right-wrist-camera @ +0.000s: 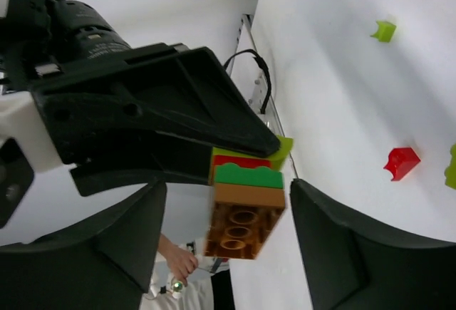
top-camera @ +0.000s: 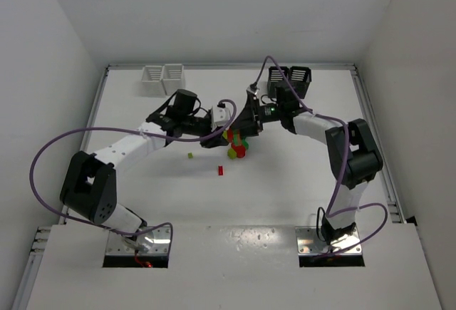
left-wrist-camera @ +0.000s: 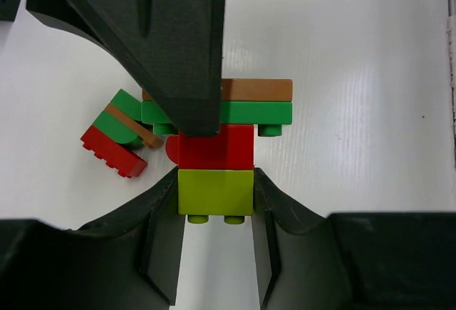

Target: Sort the legos into containers by color

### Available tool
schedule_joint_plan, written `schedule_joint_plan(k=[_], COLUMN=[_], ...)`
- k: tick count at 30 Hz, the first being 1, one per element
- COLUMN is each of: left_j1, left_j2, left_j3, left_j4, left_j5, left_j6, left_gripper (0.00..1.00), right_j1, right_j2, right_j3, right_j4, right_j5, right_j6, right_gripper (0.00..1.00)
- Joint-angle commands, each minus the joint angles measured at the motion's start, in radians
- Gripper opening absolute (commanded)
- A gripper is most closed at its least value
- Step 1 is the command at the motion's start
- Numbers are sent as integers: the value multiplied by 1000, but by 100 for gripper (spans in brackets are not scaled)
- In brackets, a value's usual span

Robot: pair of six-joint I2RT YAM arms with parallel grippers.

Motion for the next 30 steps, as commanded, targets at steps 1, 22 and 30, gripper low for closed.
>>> schedule_joint_plan(k=[1,22,30], left_j1=[-22,-31,-31], left_j2=[-10,8,8], left_j3=[-9,-9,-20], left_j4=[30,67,85], left_j5=[-36,-132,-174], left_j6=[20,20,20], left_gripper=[24,21,14], right_j1=[15,83,83], right_j2=[0,19,8], right_j3=[-4,-34,-44], right_j4=[144,153,162], right_j5=[1,1,-8], right_j6=[106,117,117], right_gripper=[69,40,0])
